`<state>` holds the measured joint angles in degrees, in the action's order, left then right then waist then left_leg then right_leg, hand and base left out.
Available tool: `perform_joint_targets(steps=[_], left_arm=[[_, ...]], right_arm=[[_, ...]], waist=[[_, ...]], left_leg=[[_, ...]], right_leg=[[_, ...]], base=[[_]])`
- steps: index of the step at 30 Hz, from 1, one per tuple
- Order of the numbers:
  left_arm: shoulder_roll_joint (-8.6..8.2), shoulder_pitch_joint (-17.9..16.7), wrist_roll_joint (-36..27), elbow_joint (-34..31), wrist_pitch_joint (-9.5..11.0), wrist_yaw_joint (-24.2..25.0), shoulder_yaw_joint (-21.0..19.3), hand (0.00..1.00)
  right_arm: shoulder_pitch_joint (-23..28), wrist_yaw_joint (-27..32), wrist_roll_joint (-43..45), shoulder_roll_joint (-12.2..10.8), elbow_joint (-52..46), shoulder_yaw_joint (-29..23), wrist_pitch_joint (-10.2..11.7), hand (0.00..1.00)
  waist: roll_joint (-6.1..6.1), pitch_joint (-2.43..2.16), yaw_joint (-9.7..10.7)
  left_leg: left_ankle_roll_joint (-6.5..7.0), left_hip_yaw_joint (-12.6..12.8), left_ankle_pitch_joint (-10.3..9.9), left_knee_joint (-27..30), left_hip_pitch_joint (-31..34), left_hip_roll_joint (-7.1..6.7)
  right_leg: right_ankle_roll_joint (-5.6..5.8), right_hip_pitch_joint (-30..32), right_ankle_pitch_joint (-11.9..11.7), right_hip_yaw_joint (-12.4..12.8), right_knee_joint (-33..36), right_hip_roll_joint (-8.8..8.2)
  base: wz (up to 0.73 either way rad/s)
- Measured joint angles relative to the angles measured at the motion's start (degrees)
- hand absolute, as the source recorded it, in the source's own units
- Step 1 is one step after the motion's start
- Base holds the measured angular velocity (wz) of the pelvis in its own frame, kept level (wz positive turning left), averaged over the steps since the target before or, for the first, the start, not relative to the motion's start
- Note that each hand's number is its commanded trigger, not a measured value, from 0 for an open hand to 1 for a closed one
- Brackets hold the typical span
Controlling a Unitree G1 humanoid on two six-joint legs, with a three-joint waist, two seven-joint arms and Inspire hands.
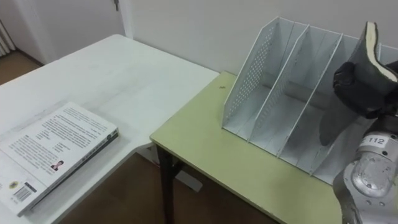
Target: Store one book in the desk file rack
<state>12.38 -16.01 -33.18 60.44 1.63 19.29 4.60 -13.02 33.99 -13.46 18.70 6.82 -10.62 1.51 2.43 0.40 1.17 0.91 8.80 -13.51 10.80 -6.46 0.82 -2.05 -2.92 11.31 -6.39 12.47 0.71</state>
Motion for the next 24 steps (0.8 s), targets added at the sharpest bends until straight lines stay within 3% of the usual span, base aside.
perform_joint_targets(steps=[12, 17, 24], left_arm=[[-0.18, 0.1, 0.0, 0.1, -1.5, 0.0, -1.4, 0.0], [-0.14, 0.0, 0.1, 0.0, -2.0, 0.0, -1.6, 0.0], [0.03, 0.1, 1.4, -0.2, -2.4, 0.8, -2.4, 0.0]], right_arm=[[-6.2, 2.3, -2.6, 3.7, 4.2, -0.4, -0.4, 1.0], [-9.3, 2.2, -4.4, 3.8, 12.4, -1.3, -0.5, 1.0], [-10.6, 1.1, -5.3, 5.6, 16.4, -2.5, -2.6, 1.0]], waist=[[0.12, -0.74, -0.3], [0.15, -0.7, 0.2], [0.72, -0.39, 0.1]], left_leg=[[0.02, -1.4, 0.0, 0.1, 0.3, -0.11], [0.07, -1.6, 0.1, 0.5, 0.2, -0.26], [0.22, -2.1, 0.5, 0.5, 0.9, -0.57]], right_leg=[[0.02, -0.5, 0.0, -1.7, 0.2, -0.24], [0.02, -1.0, 0.0, -2.1, 0.2, -0.47], [0.13, -0.2, 0.1, -2.4, 0.3, -0.71]], base=[[0.05], [0.04], [0.06]])
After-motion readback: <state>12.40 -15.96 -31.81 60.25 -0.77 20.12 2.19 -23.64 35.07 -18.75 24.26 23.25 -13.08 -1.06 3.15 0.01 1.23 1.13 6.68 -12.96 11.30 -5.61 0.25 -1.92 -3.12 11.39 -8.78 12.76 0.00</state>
